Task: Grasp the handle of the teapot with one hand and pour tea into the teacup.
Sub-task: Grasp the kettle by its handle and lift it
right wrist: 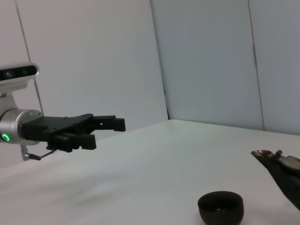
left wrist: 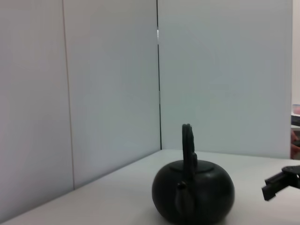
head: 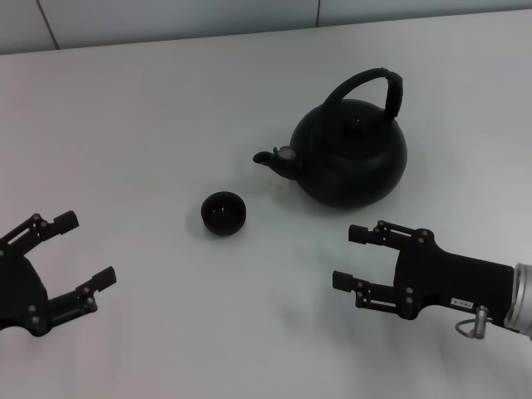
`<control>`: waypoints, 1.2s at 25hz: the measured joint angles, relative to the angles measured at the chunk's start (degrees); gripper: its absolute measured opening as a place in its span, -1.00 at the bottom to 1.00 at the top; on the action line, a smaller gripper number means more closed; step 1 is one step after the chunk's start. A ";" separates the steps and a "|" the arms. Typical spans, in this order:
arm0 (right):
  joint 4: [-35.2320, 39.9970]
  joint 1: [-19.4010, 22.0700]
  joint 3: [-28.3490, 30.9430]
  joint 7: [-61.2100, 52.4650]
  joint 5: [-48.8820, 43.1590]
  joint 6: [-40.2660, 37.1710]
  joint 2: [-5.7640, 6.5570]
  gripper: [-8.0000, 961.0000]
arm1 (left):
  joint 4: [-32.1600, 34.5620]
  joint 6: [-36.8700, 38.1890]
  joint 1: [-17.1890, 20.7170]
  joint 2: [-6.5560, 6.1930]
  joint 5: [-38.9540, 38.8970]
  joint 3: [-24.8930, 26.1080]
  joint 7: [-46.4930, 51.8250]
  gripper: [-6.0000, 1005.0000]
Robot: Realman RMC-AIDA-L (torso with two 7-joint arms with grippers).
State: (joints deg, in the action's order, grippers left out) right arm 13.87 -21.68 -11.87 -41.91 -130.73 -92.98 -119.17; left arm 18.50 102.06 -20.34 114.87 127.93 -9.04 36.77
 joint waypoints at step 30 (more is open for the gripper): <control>-22.29 8.90 0.00 28.91 33.08 0.47 -0.40 0.54 | 4.62 -4.17 1.92 0.71 -0.22 -8.07 -0.35 0.72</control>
State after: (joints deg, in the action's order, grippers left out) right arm -8.43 -12.78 -11.86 -13.01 -97.64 -92.51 -119.57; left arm 23.12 97.89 -18.42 115.57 127.71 -17.11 36.42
